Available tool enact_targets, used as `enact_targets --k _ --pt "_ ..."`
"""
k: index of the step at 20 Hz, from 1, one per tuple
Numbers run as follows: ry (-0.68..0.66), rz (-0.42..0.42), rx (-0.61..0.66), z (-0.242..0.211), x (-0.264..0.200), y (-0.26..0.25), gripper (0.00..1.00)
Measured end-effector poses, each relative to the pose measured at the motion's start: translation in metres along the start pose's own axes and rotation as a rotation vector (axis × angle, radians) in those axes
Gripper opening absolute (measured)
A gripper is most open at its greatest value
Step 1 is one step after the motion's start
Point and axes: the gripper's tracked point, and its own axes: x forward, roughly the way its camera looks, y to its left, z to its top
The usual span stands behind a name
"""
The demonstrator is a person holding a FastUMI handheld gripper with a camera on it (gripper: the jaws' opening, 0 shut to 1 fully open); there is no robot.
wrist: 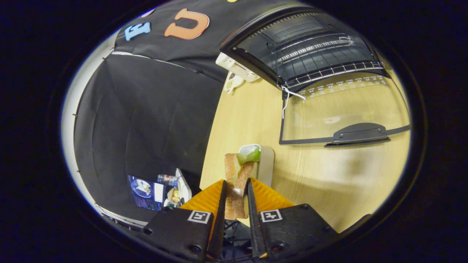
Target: Open the toaster oven, put the food inside, and close the toaster oven door.
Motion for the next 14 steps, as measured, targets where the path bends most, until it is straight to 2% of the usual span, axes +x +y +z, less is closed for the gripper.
enact_targets --k 3,6,11,14 --pt "-0.053 0.083 0.053 0.012 -0.017 0.012 0.35" --pt "-0.181 0.154 0.149 0.042 -0.039 0.013 0.35" --pt "-0.535 0.165 0.281 0.108 -0.072 -0.032 0.35" --pt "-0.665 0.186 0.345 0.130 -0.089 -0.051 0.35"
